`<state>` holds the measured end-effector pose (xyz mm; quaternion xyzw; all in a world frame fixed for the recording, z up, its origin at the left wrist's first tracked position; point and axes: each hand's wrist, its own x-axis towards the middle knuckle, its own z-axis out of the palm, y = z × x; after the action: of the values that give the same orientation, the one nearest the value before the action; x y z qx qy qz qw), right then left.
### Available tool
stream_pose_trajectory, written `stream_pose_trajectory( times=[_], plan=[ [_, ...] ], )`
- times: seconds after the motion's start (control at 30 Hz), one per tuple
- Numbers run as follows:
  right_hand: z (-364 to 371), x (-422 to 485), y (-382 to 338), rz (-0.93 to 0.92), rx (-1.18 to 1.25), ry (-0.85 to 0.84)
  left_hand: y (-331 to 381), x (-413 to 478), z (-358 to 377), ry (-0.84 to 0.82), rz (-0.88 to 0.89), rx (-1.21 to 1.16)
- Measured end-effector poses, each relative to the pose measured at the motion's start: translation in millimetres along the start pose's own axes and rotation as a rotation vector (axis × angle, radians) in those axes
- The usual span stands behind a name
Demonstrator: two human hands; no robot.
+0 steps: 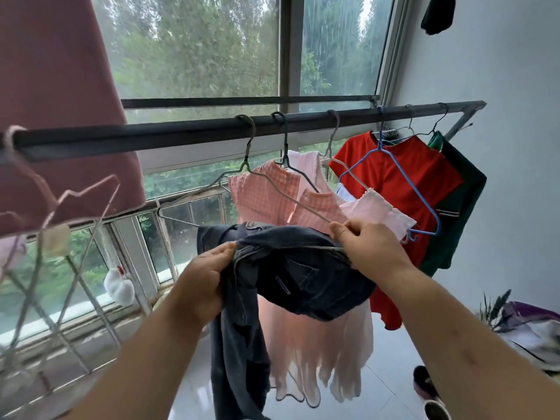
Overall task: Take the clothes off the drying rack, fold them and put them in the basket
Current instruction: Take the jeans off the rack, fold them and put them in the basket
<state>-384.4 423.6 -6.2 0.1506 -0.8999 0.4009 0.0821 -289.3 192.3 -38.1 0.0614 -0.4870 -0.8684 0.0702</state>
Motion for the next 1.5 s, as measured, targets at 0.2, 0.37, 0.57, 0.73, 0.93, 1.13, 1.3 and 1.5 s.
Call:
stream_pose_trajectory(
  times=[0.2, 0.37, 0.57, 0.73, 0.93, 1.13, 1.3, 1.5],
  plan=[
    [17, -8, 0, 0.096, 0.307, -0.079, -9, -1, -8, 0.053, 0.036, 0.709],
    [27, -14, -11, 0.099, 0.260, -0.204, -4, 2, -10, -0.029, -0.031, 1.185],
    [36, -12, -12, 0.032, 0.044, -0.150, 9, 7, 4, -0.043, -0.015, 1.517],
    [38, -16, -11, 0.002, 0.035, -0.097, 19, 4, 24, 0.098, 0.252, 1.457],
    [30, -21, -14, 0.024, 0.102, -0.124, 18, 36, 67, -0.238, 0.239, 1.830],
    [21, -25, -12, -0.032, 0.150, -0.073, 19, 56, 57, -0.099, 0.334, 1.636],
    [12, -24, -13, -0.003, 0.155, -0.009, 2, 61, 38, 0.205, 0.366, 0.802],
    [-4, -15, -13, 0.040, 0.126, 0.047, -7, 55, 15, 0.365, 0.017, -0.218]
  ],
)
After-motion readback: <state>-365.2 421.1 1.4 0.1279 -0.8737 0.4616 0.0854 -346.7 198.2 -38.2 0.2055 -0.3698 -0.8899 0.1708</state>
